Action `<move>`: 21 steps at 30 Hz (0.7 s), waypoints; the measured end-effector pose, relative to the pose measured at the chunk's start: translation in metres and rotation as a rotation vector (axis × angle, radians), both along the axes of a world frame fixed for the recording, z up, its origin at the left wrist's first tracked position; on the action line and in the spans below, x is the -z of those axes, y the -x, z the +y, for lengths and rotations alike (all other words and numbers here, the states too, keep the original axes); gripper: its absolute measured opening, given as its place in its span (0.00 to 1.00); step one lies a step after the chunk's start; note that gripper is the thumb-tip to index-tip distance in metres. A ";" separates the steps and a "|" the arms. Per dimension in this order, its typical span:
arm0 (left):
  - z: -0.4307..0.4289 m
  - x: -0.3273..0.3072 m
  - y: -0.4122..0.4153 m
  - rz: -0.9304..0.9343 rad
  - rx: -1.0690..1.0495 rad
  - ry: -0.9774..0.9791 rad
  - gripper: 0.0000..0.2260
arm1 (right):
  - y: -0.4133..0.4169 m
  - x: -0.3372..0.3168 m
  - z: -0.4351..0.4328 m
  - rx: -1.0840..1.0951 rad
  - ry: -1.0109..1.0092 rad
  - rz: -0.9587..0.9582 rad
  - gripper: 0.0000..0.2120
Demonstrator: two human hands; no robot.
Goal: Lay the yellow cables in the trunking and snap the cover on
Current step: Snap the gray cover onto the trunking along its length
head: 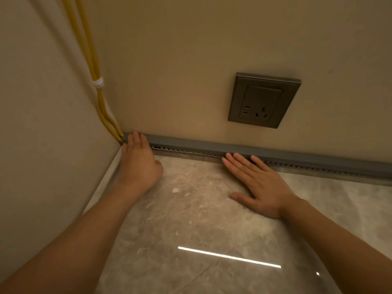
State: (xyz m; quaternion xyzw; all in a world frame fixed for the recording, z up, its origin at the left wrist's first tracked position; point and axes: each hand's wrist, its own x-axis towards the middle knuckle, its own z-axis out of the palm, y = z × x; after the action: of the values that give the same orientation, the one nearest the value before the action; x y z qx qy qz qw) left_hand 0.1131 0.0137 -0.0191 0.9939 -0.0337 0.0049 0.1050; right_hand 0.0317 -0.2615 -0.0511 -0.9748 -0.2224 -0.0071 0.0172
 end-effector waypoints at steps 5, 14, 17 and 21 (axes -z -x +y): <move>-0.052 0.020 0.047 -0.055 -0.188 0.759 0.34 | -0.002 0.003 -0.002 -0.010 -0.026 -0.027 0.33; -0.136 0.046 0.067 -0.058 -0.127 0.658 0.28 | -0.003 0.005 -0.003 -0.040 -0.084 -0.030 0.33; -0.140 0.055 0.065 -0.116 -0.171 0.456 0.32 | -0.002 0.004 -0.003 -0.053 -0.108 -0.051 0.33; -0.142 0.059 0.063 -0.124 -0.179 0.363 0.34 | -0.003 0.006 -0.003 -0.060 -0.154 -0.089 0.31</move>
State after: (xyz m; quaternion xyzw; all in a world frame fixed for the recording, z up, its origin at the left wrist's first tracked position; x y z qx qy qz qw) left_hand 0.0504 -0.1279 -0.0779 0.9554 0.0497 0.0816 0.2793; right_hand 0.0345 -0.2641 -0.0571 -0.9622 -0.2509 -0.0671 0.0822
